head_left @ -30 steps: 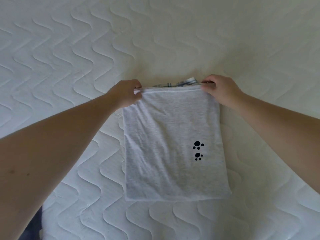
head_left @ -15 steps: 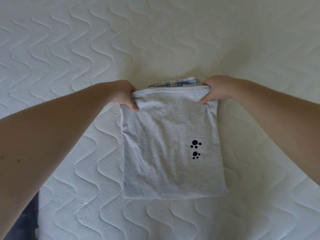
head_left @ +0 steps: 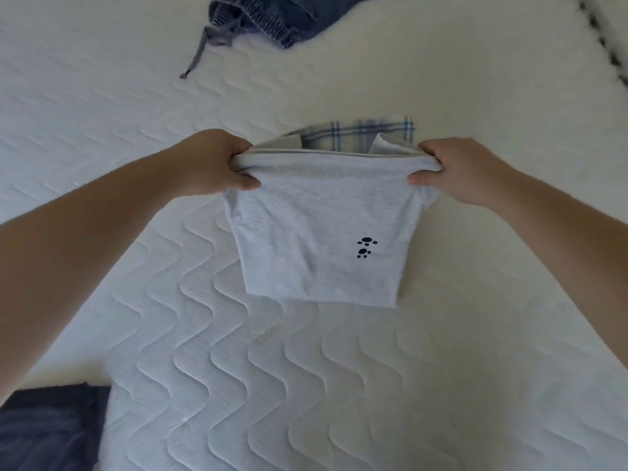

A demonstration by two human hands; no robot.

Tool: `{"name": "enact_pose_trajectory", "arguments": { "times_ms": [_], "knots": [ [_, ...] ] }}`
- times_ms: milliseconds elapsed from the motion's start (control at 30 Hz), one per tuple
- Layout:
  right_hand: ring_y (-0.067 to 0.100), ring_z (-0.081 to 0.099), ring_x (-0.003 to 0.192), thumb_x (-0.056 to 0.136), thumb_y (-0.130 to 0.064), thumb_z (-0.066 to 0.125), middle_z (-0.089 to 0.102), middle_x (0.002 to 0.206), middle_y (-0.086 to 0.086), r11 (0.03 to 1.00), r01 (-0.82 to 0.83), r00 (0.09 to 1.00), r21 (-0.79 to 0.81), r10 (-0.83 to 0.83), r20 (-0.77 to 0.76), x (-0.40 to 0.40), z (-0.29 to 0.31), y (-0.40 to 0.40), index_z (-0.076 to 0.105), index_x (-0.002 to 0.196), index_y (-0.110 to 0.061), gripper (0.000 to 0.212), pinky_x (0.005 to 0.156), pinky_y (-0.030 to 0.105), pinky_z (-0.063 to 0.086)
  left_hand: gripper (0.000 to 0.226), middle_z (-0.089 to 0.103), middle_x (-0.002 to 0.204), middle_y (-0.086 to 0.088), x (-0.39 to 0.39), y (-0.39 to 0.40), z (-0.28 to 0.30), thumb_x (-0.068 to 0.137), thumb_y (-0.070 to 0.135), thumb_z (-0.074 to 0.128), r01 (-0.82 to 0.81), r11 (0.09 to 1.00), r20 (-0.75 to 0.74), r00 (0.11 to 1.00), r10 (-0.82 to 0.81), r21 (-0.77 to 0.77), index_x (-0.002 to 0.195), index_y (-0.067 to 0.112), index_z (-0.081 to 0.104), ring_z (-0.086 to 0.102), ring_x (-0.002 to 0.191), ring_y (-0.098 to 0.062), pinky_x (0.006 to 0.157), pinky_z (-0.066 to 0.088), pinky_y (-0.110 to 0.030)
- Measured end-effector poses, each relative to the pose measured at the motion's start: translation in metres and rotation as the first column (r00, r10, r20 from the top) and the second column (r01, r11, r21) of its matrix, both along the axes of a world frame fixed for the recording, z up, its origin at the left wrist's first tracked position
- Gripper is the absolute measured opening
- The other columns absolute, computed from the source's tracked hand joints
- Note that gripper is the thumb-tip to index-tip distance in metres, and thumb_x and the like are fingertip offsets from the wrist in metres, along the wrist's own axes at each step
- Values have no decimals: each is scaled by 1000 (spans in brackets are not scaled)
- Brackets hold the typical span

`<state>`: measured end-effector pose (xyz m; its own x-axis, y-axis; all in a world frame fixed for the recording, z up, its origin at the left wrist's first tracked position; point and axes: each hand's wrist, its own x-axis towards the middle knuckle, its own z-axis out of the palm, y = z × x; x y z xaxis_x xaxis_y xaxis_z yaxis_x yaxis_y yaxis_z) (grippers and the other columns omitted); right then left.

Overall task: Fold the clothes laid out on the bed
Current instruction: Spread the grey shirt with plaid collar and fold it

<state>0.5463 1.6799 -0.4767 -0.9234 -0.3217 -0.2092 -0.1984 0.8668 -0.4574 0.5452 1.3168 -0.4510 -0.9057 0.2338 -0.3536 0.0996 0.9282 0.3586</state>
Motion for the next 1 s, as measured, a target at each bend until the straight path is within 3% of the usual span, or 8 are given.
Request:
{"name": "enact_pose_trajectory", "arguments": {
  "times_ms": [200, 300, 400, 533, 633, 833, 933, 1000],
  "knots": [
    [28, 50, 67, 89, -20, 68, 52, 67, 2, 1000, 0, 956, 8, 3, -293, 14, 46, -8, 58, 88, -8, 15, 51, 30, 24, 19, 53, 60, 6, 29, -9, 43, 79, 17, 71, 6, 999, -320, 947, 7, 39, 69, 23, 55, 49, 58, -11, 50, 33, -24],
    [40, 60, 71, 85, -7, 66, 64, 76, 19, 998, -25, 913, 64, 49, -406, 40, 23, -12, 64, 90, -5, 6, 59, 32, 32, 6, 56, 67, -2, 55, -12, 13, 77, 8, 68, 22, 1000, -423, 906, -12, 19, 76, 12, 63, 54, 65, -26, 55, 34, -29],
    [41, 63, 69, 72, 3, 69, 65, 76, 21, 991, -33, 916, 129, 82, -394, 77, -19, -17, 69, 87, -7, 19, 59, 36, 42, 12, 65, 76, -9, 92, -14, -40, 73, 3, 71, 56, 998, -467, 883, -45, 10, 82, 11, 70, 61, 72, -31, 60, 42, -31],
    [34, 59, 51, 51, 5, 79, 59, 57, 13, 975, -101, 928, 197, 164, -336, 141, -86, -19, 66, 70, -10, 28, 48, 28, 41, 20, 72, 77, -7, 171, -8, -119, 68, 4, 72, 52, 998, -454, 891, -31, 35, 85, 15, 76, 68, 68, -29, 58, 53, -34],
    [36, 61, 60, 60, 2, 73, 64, 66, 13, 964, -120, 964, 238, 170, -204, 196, -134, -16, 69, 77, -12, 23, 52, 36, 49, 40, 75, 80, -4, 233, -4, -171, 53, -6, 84, 55, 998, -393, 918, -50, 3, 86, 15, 78, 70, 64, -26, 57, 54, -30],
    [32, 66, 67, 51, 4, 82, 69, 76, 10, 973, -155, 973, 172, 181, -144, 272, -184, -11, 71, 82, -11, 35, 62, 34, 52, 47, 73, 110, -6, 313, 0, -223, 59, -6, 83, 111, 989, -366, 920, -141, -101, 102, 10, 77, 71, 99, -25, 86, 55, -42],
    [31, 68, 99, 55, 1, 84, 72, 104, 12, 958, -134, 980, 253, 166, -112, 301, -195, -9, 72, 107, -7, 54, 83, 40, 53, 59, 57, 137, -15, 344, 9, -230, 70, 2, 77, 119, 967, -234, 957, -172, -224, 127, 3, 63, 57, 124, -33, 102, 46, -48],
    [31, 53, 127, 69, -4, 75, 58, 134, 13, 941, -154, 987, 302, 157, 12, 317, -200, -8, 58, 132, -8, 65, 103, 42, 42, 66, 39, 152, -14, 360, 14, -231, 82, 11, 68, 106, 960, -137, 980, -146, -259, 143, 4, 46, 39, 140, -32, 113, 33, -48]
  ]
}}
